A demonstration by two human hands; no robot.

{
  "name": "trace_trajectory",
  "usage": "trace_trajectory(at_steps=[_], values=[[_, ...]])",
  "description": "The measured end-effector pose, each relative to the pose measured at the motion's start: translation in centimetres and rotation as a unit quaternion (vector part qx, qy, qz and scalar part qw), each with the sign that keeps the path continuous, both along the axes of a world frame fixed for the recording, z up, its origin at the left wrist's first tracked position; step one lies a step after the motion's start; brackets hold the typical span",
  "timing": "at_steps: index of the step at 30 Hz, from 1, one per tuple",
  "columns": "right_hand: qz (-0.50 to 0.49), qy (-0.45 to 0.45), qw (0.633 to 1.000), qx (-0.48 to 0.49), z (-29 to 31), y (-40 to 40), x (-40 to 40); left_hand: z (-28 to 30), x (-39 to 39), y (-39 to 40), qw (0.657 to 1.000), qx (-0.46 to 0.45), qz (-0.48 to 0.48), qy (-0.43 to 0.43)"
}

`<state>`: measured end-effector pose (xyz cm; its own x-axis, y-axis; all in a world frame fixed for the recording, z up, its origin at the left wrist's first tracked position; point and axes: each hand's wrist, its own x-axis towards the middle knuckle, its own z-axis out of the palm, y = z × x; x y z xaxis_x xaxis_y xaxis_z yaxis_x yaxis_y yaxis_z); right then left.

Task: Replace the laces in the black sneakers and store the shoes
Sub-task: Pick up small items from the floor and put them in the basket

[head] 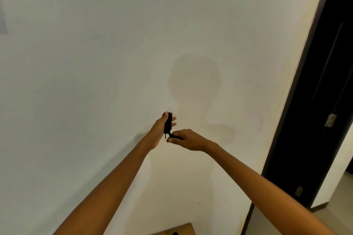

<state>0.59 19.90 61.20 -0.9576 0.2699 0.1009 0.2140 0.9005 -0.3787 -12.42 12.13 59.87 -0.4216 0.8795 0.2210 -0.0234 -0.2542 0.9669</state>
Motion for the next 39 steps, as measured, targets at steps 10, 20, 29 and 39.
trace_trajectory(at_steps=[10,20,29,39], values=[[-0.033,0.182,0.98,-0.067,4.4,0.8,-0.5,1.3,1.0,-1.7,0.985,-0.061,-0.013,0.16],[-0.101,0.255,0.847,-0.455,-0.6,-0.9,-2.4,0.0,2.2,-1.5,0.995,0.01,-0.035,-0.097],[-0.139,0.281,0.706,-0.635,-4.8,-3.3,-3.9,-3.0,2.7,-0.3,0.948,0.049,0.087,-0.302],[-0.241,0.298,0.763,-0.52,-7.2,-2.7,-5.7,-5.0,2.6,1.3,0.931,0.01,0.153,-0.332]])
